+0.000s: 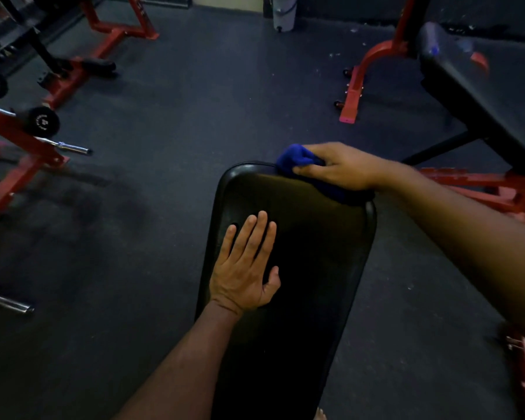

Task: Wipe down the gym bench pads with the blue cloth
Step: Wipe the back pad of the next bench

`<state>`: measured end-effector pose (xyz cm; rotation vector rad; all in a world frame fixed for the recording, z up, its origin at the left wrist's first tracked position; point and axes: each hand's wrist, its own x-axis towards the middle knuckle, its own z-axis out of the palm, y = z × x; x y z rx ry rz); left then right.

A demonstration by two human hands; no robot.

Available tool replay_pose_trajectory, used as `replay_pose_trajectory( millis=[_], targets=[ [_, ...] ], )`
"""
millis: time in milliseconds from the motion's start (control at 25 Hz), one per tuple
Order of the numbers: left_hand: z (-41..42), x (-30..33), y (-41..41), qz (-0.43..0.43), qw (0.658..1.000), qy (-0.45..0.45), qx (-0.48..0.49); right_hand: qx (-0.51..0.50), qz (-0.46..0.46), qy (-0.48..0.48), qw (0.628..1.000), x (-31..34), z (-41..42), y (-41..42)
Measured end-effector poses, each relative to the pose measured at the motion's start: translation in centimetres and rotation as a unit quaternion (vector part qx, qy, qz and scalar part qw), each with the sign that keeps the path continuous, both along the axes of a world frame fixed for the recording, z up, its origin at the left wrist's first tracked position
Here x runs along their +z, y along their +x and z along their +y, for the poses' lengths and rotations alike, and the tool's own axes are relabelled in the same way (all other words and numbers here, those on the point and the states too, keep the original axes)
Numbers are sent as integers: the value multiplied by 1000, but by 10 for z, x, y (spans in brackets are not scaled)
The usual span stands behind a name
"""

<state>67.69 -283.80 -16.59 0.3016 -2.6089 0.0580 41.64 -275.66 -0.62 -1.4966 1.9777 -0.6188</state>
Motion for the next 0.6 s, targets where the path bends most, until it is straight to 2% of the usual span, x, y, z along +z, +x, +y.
replay_pose_trajectory(
  millis=[200,320,520,600],
  targets=[
    [4,7,0,-14,1000,6,9,72,6,43,996,4,-89,29],
    [3,6,-1,-14,1000,9,5,62,-36,20,997,6,-56,14],
    [2,3,-1,1,1000,5,0,-28,-83,16,996,-5,46,-19],
    [0,2,-1,-2,1000,0,0,-37,-82,13,996,-8,48,-20]
  ],
)
